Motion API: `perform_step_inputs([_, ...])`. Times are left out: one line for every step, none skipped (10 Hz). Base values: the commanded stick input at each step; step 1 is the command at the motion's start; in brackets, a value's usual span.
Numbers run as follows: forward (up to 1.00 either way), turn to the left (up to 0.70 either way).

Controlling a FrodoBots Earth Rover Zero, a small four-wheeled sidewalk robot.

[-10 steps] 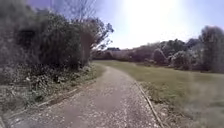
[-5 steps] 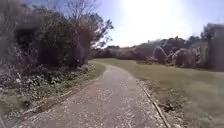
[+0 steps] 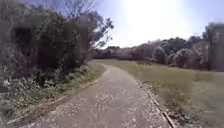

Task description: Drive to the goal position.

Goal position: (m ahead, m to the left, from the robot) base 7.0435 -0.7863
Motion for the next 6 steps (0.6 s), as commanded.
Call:
perform_step_inputs([0.7, 0.0])
perform_step_inputs([0.7, 0.0])
perform_step_inputs([0.7, 0.0])
perform_step_inputs([0.7, 0.0])
perform_step_inputs([0.7, 0.0])
perform_step_inputs([0.7, 0.0])
